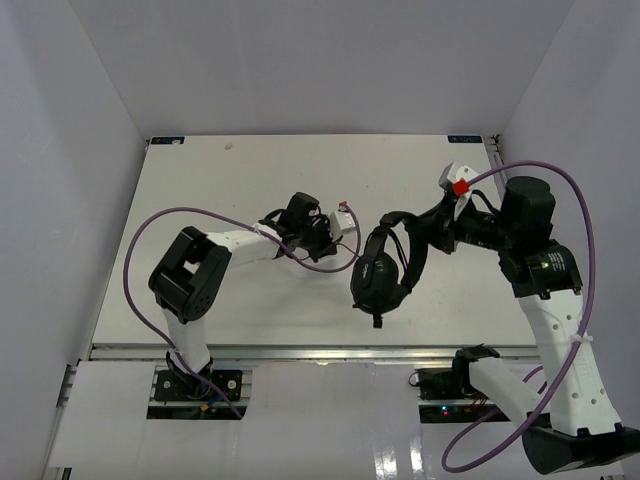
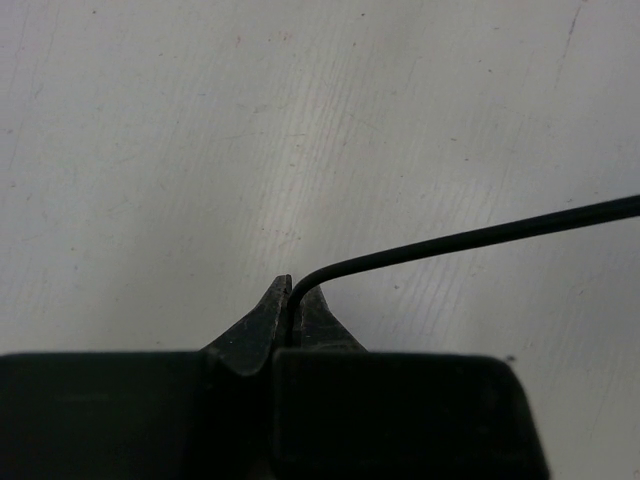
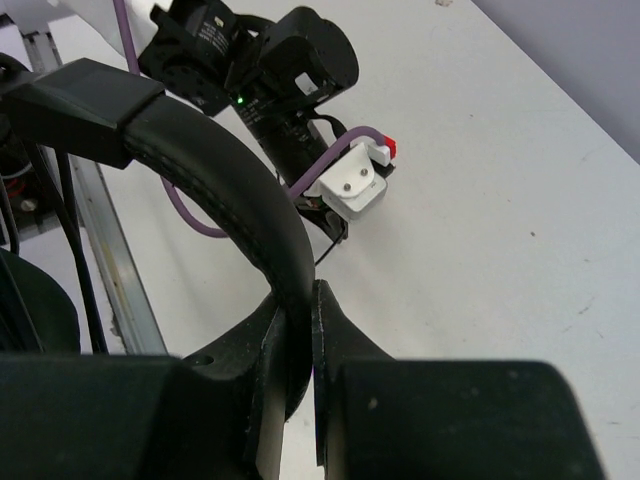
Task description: Wrap the headphones
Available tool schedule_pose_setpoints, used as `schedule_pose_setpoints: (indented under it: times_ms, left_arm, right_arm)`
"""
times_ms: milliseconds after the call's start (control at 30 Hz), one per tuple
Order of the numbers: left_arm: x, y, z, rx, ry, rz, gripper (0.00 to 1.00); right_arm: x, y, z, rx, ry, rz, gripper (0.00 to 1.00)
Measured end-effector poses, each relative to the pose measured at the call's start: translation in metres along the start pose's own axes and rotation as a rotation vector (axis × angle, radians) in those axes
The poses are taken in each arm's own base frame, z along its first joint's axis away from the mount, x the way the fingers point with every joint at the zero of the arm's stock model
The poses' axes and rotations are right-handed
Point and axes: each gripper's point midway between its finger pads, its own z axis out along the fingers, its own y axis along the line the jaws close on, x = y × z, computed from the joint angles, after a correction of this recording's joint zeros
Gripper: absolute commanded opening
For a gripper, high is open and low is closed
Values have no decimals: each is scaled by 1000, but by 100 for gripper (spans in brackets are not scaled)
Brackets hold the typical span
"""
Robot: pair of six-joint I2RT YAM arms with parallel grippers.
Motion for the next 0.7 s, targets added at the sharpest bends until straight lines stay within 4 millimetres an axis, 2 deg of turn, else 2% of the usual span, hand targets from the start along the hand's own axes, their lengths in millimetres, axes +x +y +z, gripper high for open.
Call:
schedule_pose_setpoints:
  times_ms: [100,233,333,400,467,567,700]
  left_arm:
    - [-1,13,-7,-26,15,-30,0]
    - [-10,41,-25,-66,9,-105,0]
    - [-31,64,-45,-93,-21,-148,0]
    - [-50,68,-58,-84,-43,-174,0]
    - [-71,67,-69,-58,-78,-193,0]
    - [-94,51,-85,6,-120,-231,0]
    - [-109,24,-104,95,-144,-324,0]
  right_arm:
    - [8,-1,-2,15,35,-58,8]
    - [25,-4,-4,28,101,-172,8]
    - [44,-8,-1,27,160,-237,8]
    - [64,-11,5,32,218,-269,8]
    - [85,-9,11,24,281,-294,8]
    - [111,-7,18,29,358,-316,8]
    - [134,-19,24,110,460,-358,8]
